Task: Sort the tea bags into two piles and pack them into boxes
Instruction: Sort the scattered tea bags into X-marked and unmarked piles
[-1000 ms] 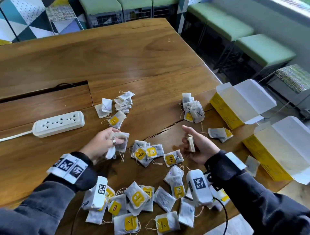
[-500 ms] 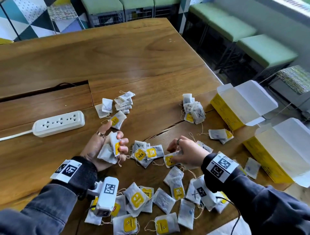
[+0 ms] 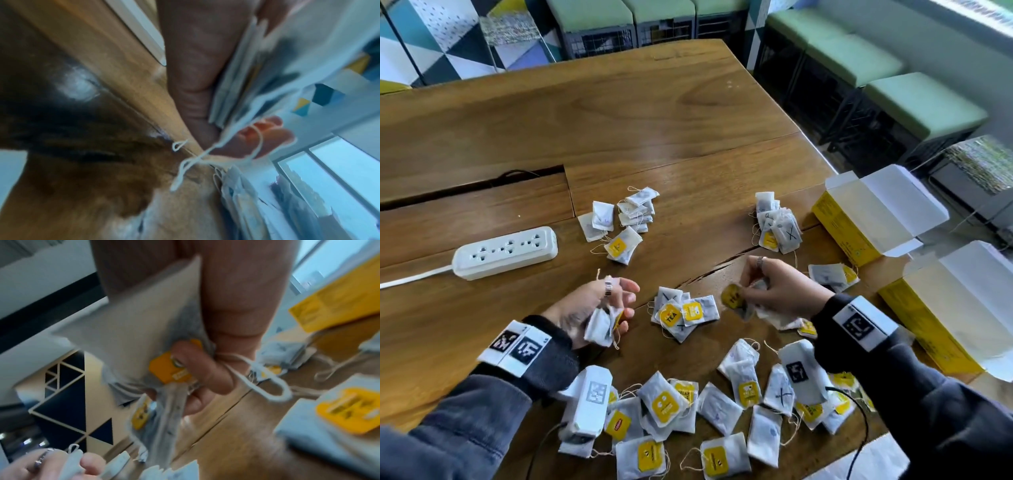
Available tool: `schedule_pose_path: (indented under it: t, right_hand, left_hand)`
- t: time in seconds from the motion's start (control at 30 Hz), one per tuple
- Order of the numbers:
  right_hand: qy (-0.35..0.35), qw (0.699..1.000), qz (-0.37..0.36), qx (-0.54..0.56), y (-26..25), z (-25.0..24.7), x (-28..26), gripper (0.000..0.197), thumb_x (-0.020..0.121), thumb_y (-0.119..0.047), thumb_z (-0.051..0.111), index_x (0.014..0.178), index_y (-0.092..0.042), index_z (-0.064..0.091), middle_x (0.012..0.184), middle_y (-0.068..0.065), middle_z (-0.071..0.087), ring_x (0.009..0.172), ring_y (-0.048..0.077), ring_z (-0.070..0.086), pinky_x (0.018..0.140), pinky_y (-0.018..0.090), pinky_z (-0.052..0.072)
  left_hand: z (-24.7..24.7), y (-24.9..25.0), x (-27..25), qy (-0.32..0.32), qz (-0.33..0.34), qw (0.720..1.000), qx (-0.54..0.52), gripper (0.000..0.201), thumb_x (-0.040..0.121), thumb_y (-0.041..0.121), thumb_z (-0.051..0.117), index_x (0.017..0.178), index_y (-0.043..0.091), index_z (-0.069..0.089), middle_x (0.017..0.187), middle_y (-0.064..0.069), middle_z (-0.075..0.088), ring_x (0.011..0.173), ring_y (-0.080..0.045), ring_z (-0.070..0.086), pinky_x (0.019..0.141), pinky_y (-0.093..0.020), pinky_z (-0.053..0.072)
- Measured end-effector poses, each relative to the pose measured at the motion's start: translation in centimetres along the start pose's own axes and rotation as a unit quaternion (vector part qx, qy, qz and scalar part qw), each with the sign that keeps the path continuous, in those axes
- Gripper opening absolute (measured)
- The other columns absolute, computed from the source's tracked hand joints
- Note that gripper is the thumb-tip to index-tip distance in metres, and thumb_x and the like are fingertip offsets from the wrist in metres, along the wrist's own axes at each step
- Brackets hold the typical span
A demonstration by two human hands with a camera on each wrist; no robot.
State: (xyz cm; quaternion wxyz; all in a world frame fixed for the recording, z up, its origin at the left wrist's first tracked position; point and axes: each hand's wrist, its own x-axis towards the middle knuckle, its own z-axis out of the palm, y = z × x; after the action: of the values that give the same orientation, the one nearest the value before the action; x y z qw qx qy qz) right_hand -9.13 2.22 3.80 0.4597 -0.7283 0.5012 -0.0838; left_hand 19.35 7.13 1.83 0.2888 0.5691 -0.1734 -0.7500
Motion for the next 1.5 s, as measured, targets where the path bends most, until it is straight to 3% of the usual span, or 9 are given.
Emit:
schedule_pose_path:
  t: [0.2,0.3,0.4,0.53,0.7,0.9,1.03,1.23,1.5]
  right_hand:
    - [-0.102,0.986,0.043,-0.124,-1.2,4.8,4.1,0.045,0.077,-0.028,0.074,0.115,-0.016,0.052,0.102,0.000,0.052,0.079,0.009,0.051,0.076,0.023,0.043]
    - [-0.096,0.972,0.059,-0.205,-1.2,5.8,4.5,0.058,0.069,-0.033,0.079,0.118,-0.016,0.053,0.112,0.002,0.037,0.095,0.018,0.051,0.088,0.025,0.044]
    - [-0.098,0.965,0.055,-0.238,-1.1,5.3,4.0,0.054,0.072,-0.033,0.077,0.116,-0.013,0.055,0.105,-0.001,0.035,0.094,0.019,0.051,0.083,0.026,0.043]
    - [-0.062,0.971,0.060,-0.223,-0.2,3.8,2.8,0.034,0.074,-0.032,0.074,0.100,-0.019,0.055,0.098,0.002,0.060,0.084,0.017,0.053,0.068,0.024,0.042]
    - [-0.039,0.997,0.056,-0.032,0.2,2.5,1.8,0.034,0.072,-0.033,0.078,0.092,-0.010,0.061,0.090,0.009,0.071,0.084,0.026,0.066,0.076,0.036,0.052]
    - [-0.051,0.988,0.004,-0.144,-1.3,5.8,3.6,0.031,0.073,-0.036,0.076,0.093,-0.020,0.058,0.107,0.001,0.044,0.096,0.016,0.051,0.087,0.027,0.046]
    - [-0.079,0.981,0.007,-0.178,-1.8,5.3,4.0,0.026,0.075,-0.034,0.075,0.088,-0.021,0.056,0.095,-0.002,0.052,0.090,0.016,0.052,0.080,0.028,0.045]
    - [-0.129,0.977,0.019,-0.169,-1.9,4.2,3.4,0.031,0.074,-0.033,0.076,0.094,-0.015,0.061,0.099,0.003,0.062,0.086,0.018,0.058,0.076,0.029,0.048]
    - [-0.123,0.969,0.033,-0.213,-2.2,6.9,3.3,0.032,0.075,-0.030,0.074,0.101,-0.020,0.059,0.104,0.003,0.059,0.088,0.016,0.051,0.075,0.026,0.045]
  left_hand:
    - [3.0,0.5,2.3,0.088,0.123,0.912,0.382,0.022,0.088,0.002,0.050,0.099,0.015,0.063,0.073,0.003,0.055,0.056,-0.007,0.044,0.050,-0.016,0.037]
    - [3.4,0.5,3.5,0.105,0.154,0.815,0.548,0.031,0.082,0.024,0.067,0.112,0.024,0.062,0.111,0.005,0.062,0.100,-0.011,0.057,0.083,-0.023,0.041]
    - [3.5,0.4,4.0,0.120,0.159,0.777,0.597,0.025,0.076,0.032,0.072,0.099,0.024,0.064,0.111,-0.002,0.060,0.108,-0.019,0.054,0.086,-0.026,0.039]
    - [3.4,0.5,3.6,0.126,0.171,0.797,0.565,0.016,0.075,0.028,0.074,0.073,0.026,0.059,0.096,0.000,0.063,0.098,-0.017,0.057,0.075,-0.026,0.041]
    - [2.3,0.5,2.5,0.166,0.185,0.846,0.471,0.017,0.074,0.026,0.075,0.085,0.024,0.063,0.101,0.003,0.062,0.098,-0.014,0.055,0.076,-0.027,0.039]
    - [1.2,0.3,1.8,0.147,0.160,0.900,0.377,0.017,0.079,0.021,0.072,0.094,0.015,0.068,0.067,0.005,0.060,0.058,-0.005,0.049,0.052,-0.018,0.037]
    - [1.4,0.2,1.8,0.104,0.139,0.920,0.353,0.013,0.078,0.018,0.072,0.090,0.014,0.069,0.081,0.000,0.066,0.073,-0.008,0.056,0.060,-0.013,0.043]
    - [3.0,-0.6,3.1,0.147,0.178,0.826,0.515,0.017,0.071,0.021,0.078,0.077,0.024,0.062,0.086,0.004,0.062,0.086,-0.016,0.056,0.069,-0.026,0.039]
    - [3.8,-0.2,3.9,0.128,0.134,0.768,0.613,0.034,0.076,0.026,0.073,0.106,0.019,0.060,0.116,-0.004,0.059,0.110,-0.021,0.053,0.083,-0.026,0.040]
